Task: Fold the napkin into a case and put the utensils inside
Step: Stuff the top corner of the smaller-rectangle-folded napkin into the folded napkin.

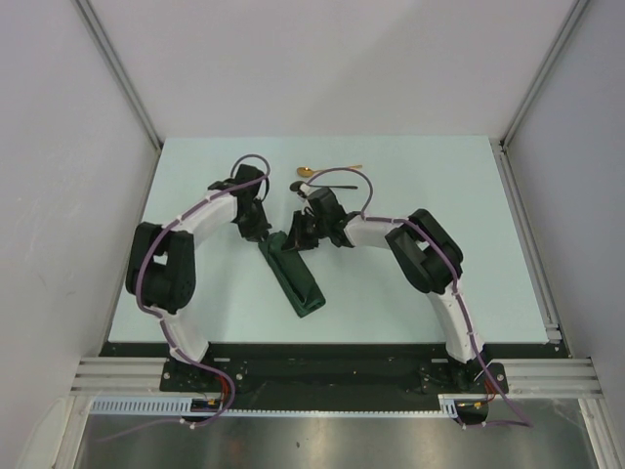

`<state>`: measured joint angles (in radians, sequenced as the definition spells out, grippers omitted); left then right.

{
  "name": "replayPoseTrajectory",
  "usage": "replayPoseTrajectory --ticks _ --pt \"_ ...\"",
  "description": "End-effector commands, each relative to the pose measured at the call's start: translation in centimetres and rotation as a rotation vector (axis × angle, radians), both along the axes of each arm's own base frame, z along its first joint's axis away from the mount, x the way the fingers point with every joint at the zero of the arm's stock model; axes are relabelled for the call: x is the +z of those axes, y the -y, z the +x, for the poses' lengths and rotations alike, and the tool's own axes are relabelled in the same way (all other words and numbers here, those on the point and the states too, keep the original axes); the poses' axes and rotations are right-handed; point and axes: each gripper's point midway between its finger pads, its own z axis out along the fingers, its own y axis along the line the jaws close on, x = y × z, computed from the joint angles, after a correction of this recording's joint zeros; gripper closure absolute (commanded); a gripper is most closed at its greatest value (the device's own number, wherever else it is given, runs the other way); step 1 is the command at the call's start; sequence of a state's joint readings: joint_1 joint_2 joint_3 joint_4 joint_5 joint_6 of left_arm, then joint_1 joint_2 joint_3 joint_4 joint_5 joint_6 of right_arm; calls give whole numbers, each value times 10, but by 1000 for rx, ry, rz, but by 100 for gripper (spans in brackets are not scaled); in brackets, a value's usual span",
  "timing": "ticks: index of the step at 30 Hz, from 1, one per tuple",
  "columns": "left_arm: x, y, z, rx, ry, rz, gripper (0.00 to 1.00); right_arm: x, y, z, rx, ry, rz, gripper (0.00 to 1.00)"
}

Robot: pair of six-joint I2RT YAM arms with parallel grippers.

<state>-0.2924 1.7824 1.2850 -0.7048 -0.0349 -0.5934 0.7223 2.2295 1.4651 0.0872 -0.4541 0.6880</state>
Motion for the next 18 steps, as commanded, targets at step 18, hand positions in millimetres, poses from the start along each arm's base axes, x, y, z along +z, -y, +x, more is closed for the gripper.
replayPoseTrajectory --ticks 18 --pt "-19 25 15 -31 -16 -65 100 -17 -27 19 5 8 22 95"
